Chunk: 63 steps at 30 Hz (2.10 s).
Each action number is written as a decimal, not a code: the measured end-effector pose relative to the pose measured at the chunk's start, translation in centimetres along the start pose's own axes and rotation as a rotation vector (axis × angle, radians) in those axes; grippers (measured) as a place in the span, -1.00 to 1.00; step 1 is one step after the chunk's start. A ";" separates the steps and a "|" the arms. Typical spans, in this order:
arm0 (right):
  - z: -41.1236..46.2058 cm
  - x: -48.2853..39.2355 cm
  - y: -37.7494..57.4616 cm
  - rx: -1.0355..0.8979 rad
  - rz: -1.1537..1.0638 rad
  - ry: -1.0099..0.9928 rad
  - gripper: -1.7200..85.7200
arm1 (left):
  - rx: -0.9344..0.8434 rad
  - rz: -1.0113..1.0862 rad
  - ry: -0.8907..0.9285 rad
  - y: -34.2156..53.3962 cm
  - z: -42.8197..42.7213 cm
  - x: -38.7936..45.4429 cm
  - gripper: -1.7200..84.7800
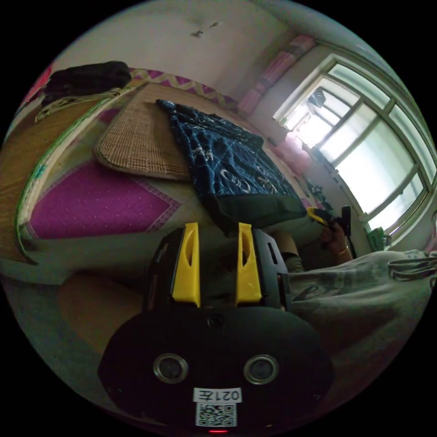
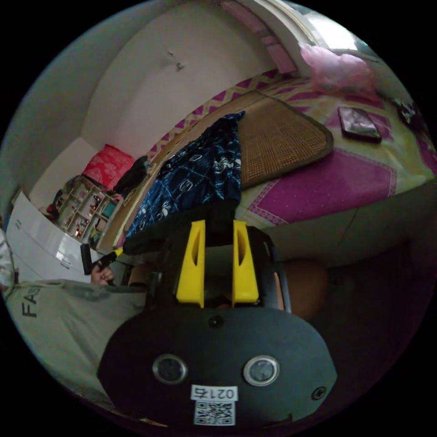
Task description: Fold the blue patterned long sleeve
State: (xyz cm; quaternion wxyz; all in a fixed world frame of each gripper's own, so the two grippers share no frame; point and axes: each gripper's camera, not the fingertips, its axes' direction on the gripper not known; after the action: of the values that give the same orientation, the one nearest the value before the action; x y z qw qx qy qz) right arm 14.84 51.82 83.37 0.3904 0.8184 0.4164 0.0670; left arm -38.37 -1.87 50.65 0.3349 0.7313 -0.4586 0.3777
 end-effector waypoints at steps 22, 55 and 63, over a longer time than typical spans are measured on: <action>-7.9 7.8 -12.8 0.005 0.062 -0.400 -0.94 | 0.072 0.033 0.288 -16.2 -2.7 -5.2 -0.98; 24.3 15.2 -66.0 -0.122 -0.028 -0.152 -0.69 | 0.156 -0.079 0.148 -66.9 18.6 -30.0 -0.95; 22.9 11.5 -57.2 -0.298 -0.205 -0.126 -0.66 | -0.040 0.140 0.039 -57.5 19.8 -23.3 -0.71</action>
State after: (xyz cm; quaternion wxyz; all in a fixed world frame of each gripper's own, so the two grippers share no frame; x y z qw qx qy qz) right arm -3.83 66.82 25.44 0.5372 0.7074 0.4579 0.0361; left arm 12.77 11.73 12.63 0.3312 0.6831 -0.5095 0.4051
